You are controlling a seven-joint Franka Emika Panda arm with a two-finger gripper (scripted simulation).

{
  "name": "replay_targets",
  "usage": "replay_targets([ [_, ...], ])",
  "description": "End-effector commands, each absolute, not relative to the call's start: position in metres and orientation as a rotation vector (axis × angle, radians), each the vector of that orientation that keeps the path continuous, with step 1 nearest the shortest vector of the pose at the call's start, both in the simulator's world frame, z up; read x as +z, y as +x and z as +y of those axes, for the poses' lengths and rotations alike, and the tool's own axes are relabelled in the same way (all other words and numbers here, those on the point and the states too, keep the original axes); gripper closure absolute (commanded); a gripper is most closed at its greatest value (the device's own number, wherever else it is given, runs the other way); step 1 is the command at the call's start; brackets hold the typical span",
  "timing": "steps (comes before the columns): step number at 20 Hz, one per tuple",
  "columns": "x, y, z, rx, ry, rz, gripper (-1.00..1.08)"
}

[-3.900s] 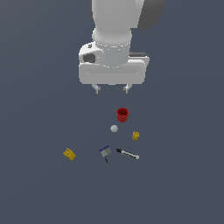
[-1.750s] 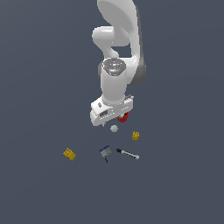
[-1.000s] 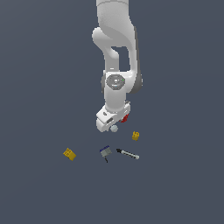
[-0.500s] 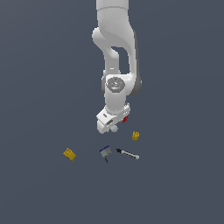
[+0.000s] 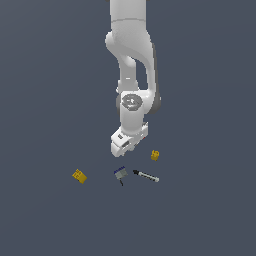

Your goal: Pick up a designated object from a clutter of objects.

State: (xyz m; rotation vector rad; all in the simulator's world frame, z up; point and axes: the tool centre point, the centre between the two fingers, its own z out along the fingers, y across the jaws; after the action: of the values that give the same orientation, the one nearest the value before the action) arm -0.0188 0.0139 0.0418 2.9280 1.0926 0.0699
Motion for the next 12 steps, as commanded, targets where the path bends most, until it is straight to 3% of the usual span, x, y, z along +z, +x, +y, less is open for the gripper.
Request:
replay_targets([
  [1,0.021,-0.037,0.013,0.0,2.943,1.101,-0.92],
  [2,0.021,-0.037,0.013,0.0,2.943,1.101,1.08],
  [11,0.021,-0.037,0.013,0.0,2.943,1.101,1.08],
  [12,0.039,-0.02,0.023,0.069,2.923,1.118,1.08],
])
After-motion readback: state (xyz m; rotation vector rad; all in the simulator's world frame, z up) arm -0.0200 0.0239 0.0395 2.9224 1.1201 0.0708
